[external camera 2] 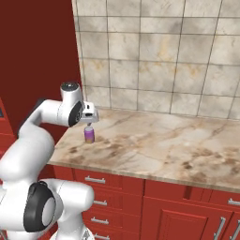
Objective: Four empty soda cans are scattered around the kitchen. Gather all the cans and cluster them next to the stove for recycling.
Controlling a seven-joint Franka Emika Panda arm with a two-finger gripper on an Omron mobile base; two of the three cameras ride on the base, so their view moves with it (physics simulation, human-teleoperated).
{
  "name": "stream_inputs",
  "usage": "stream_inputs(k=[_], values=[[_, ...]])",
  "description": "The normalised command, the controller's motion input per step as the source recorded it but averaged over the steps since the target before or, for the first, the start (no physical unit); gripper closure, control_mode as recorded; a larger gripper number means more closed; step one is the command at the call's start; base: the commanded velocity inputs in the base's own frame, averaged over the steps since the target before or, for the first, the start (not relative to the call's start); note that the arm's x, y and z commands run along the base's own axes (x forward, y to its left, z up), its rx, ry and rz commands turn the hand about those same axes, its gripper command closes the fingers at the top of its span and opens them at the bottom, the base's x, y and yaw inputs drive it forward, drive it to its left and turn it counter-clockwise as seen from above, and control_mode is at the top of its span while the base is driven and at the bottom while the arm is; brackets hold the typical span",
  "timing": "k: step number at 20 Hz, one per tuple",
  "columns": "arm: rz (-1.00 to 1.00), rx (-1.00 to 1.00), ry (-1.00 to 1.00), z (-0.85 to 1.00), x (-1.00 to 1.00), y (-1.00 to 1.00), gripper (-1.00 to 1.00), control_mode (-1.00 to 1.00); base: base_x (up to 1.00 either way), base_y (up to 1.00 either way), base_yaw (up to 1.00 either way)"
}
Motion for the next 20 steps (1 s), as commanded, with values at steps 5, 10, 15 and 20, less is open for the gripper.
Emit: stream_inputs(k=[5, 10, 15, 20], values=[[0.02, 0.00, 0.00, -0.17, 0.20, 0.05, -1.00, -1.00, 0.00, 0.00, 0.00], [0.02, 0.00, 0.00, -0.16, 0.22, 0.06, -1.00, -1.00, 0.00, 0.00, 0.00], [0.02, 0.00, 0.00, -0.15, 0.21, 0.00, -1.00, -1.00, 0.00, 0.00, 0.00], [0.02, 0.00, 0.00, -0.16, 0.23, 0.00, -1.00, -1.00, 0.00, 0.00, 0.00]])
